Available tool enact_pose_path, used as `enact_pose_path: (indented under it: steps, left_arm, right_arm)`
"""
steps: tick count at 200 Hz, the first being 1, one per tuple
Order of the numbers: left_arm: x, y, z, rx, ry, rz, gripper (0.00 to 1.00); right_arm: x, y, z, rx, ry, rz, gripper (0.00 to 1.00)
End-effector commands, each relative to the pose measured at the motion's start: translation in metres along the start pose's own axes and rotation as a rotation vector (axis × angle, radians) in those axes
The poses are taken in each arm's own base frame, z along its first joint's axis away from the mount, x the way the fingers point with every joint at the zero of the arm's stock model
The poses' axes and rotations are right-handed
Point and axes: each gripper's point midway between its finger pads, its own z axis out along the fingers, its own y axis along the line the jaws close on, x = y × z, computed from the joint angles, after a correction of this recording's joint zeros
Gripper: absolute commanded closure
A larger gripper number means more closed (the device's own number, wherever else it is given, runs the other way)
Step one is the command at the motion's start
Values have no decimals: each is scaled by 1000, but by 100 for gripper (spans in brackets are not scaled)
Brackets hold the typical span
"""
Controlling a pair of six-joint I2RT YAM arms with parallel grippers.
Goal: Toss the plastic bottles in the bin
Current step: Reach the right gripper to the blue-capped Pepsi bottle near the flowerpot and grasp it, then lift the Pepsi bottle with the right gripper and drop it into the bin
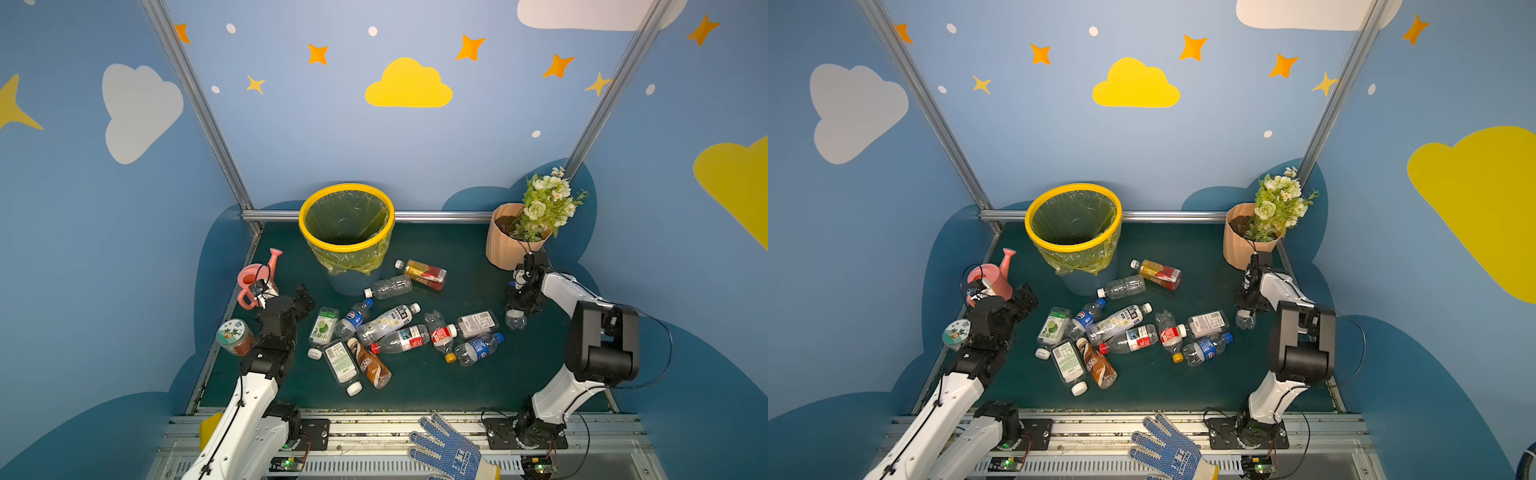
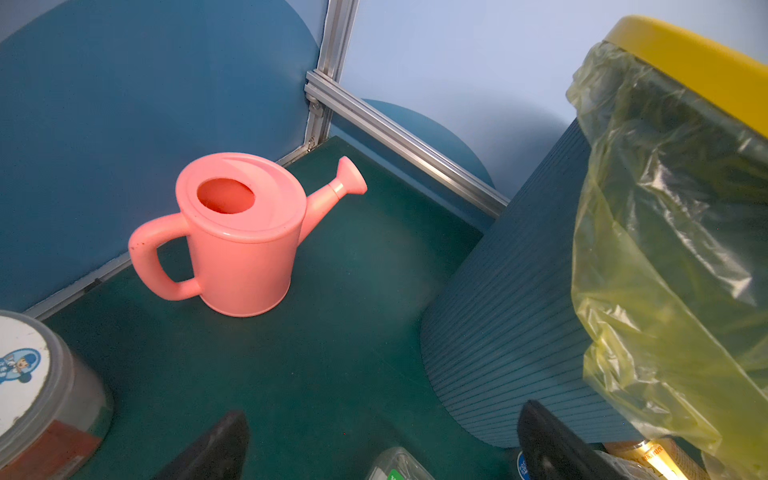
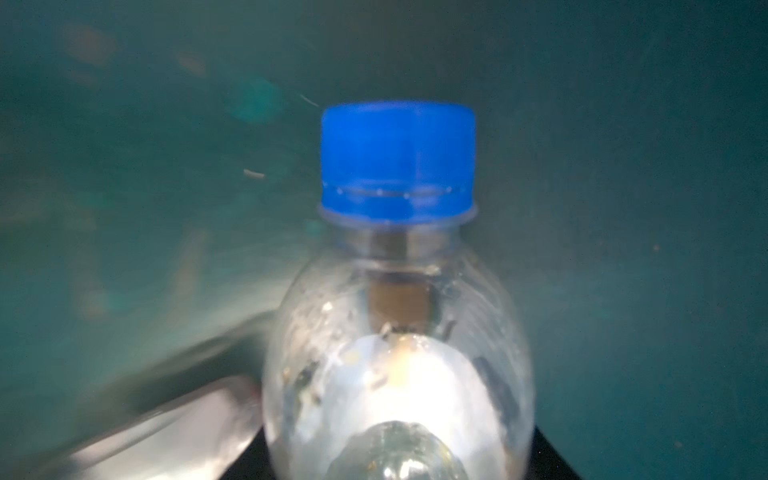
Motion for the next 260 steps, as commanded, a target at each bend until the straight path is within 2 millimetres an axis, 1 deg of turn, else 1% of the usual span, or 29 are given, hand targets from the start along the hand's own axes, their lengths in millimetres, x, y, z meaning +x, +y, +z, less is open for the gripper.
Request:
enact_pose_path:
  steps: [1, 14, 25, 46, 55, 66, 85, 102, 117, 122, 133, 153, 166, 170, 171, 172, 175, 180, 192, 193, 200, 204, 207, 212, 213, 216, 228, 242, 260]
  left_arm:
    - [3, 3, -2, -13, 18, -11, 0]
    - [6, 6, -1, -32, 26, -13, 0]
    - [9, 10, -1, -48, 36, -14, 0]
    - [13, 14, -1, -65, 52, -21, 0]
    - [15, 15, -2, -67, 55, -26, 0]
    - [16, 16, -2, -67, 57, -33, 0]
    - [19, 17, -3, -64, 61, -45, 0]
    - [21, 17, -2, -62, 68, -50, 0]
    - [22, 17, -2, -62, 78, -53, 0]
    - [23, 16, -3, -61, 82, -53, 0]
    - [23, 16, -3, -62, 86, -58, 0]
    - [25, 17, -5, -64, 97, -64, 0]
    - [27, 19, -6, -66, 103, -70, 0]
    - [27, 20, -6, -69, 103, -72, 0]
    - [28, 20, -7, -69, 103, -72, 0]
    - [28, 20, -7, -69, 103, -73, 0]
    - [28, 20, -7, -70, 104, -75, 0]
    - [29, 20, -7, -70, 108, -76, 0]
    - [30, 22, -8, -74, 110, -82, 0]
    - [30, 22, -8, -74, 110, -82, 0]
    - [31, 22, -8, -74, 113, -83, 0]
    - [31, 22, -9, -74, 116, -83, 0]
    - [31, 22, -9, -74, 118, -82, 0]
    - [32, 23, -9, -77, 122, -77, 0]
    - [32, 22, -9, -77, 122, -78, 0]
    - [32, 23, -10, -78, 125, -75, 0]
    - [33, 24, -11, -86, 132, -64, 0]
    - [33, 27, -14, -94, 137, -56, 0]
    - [32, 28, -17, -90, 128, -56, 0]
  right_arm:
    - [-43, 42, -63, -202, -262, -22, 48]
    - [-60, 57, -101, -285, -404, -35, 50]
    - [-73, 73, -140, -372, -539, -61, 52]
    - [-92, 96, -227, -497, -845, -103, 52]
    - [-95, 103, -266, -540, -984, -125, 49]
    - [-96, 109, -311, -569, -1142, -138, 49]
    - [-94, 120, -380, -651, -1347, -147, 53]
    - [-91, 144, -426, -781, -1454, -192, 54]
    - [-90, 177, -452, -890, -1479, -263, 54]
    - [-89, 192, -459, -930, -1479, -301, 54]
    - [-88, 223, -468, -1005, -1463, -368, 53]
    - [-90, 287, -468, -1160, -1377, -470, 52]
    - [-92, 333, -455, -1238, -1286, -538, 51]
    - [-94, 350, -446, -1256, -1242, -557, 51]
    - [-94, 358, -439, -1265, -1210, -568, 50]
    - [-94, 358, -439, -1265, -1210, -568, 50]
    - [-95, 369, -434, -1278, -1177, -587, 50]
    - [-95, 389, -419, -1291, -1095, -617, 49]
    - [-98, 431, -376, -1277, -926, -660, 44]
    - [-97, 437, -368, -1273, -897, -668, 43]
    - [-99, 450, -351, -1259, -838, -684, 40]
    - [-103, 459, -334, -1242, -792, -679, 35]
    - [-106, 463, -328, -1229, -775, -676, 32]
    - [-111, 470, -309, -1207, -732, -670, 27]
    - [-113, 469, -312, -1204, -735, -668, 26]
    - [-117, 472, -304, -1189, -720, -664, 23]
    - [-131, 473, -292, -1147, -688, -638, 13]
    - [-138, 464, -302, -1113, -705, -639, 8]
    - [-148, 440, -338, -1023, -849, -636, 4]
